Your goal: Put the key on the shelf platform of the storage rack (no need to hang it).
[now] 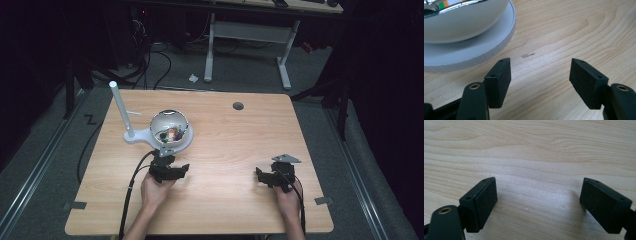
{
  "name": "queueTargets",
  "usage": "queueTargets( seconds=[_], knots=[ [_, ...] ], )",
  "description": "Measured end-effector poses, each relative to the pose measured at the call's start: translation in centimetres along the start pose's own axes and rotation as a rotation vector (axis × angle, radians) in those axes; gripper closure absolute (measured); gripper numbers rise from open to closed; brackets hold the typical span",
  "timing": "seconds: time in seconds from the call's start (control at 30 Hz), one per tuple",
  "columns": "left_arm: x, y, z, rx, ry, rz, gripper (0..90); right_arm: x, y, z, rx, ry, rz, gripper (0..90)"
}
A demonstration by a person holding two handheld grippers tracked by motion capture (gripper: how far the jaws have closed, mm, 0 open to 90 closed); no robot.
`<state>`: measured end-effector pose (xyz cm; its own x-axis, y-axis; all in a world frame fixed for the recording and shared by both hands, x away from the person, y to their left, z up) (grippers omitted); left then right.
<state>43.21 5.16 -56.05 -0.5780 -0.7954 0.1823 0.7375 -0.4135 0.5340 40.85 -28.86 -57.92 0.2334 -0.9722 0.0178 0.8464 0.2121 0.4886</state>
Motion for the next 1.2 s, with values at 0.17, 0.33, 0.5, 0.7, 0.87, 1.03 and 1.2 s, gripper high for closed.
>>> queueTargets(
  seconds=[0.17, 0.33, 0.5, 0.7, 0.87, 1.03, 1.2],
  knots=[
    [-0.2, -0.4, -0.5, -0.013, 0.015, 0.004, 34.1, 0.0, 0.0, 0.0, 0.000, 0.000, 0.000, 14.4],
    [0.0, -0.4, -0.9, -0.014, 0.025, -0.005, 34.1, 0.0, 0.0, 0.0, 0.000, 0.000, 0.000, 14.4],
    [0.2, -0.4, -1.3, -0.018, 0.019, -0.006, 33.9, 0.0, 0.0, 0.0, 0.000, 0.000, 0.000, 14.4],
    [0.2, -0.4, -1.7, -0.017, 0.030, -0.006, 33.9, 0.0, 0.0, 0.0, 0.000, 0.000, 0.000, 14.4],
    [0.1, -0.4, -2.0, -0.002, 0.065, -0.022, 34.0, 0.0, 0.0, 0.0, 0.000, 0.000, 0.000, 14.4],
    [-0.1, -0.5, -2.1, 0.023, 0.098, -0.029, 34.1, 0.0, 0.0, 0.0, 0.000, 0.000, 0.000, 14.4],
    [0.1, -0.6, -2.2, 0.012, 0.136, -0.051, 33.5, 0.0, 0.0, 0.0, 0.000, 0.000, 0.000, 14.4]
  ],
)
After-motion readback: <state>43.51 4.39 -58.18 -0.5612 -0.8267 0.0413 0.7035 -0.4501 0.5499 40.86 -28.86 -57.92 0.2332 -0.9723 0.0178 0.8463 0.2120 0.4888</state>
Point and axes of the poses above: each handheld gripper's, and its own axes: z roughly backward along the jaws, y roughly out of its top, x roughly to its right, the point moved 8 cm from there along -z, roughly forward along the jaws, and after that the axes turned 13 degrees about -x, right-handed, at the moved point
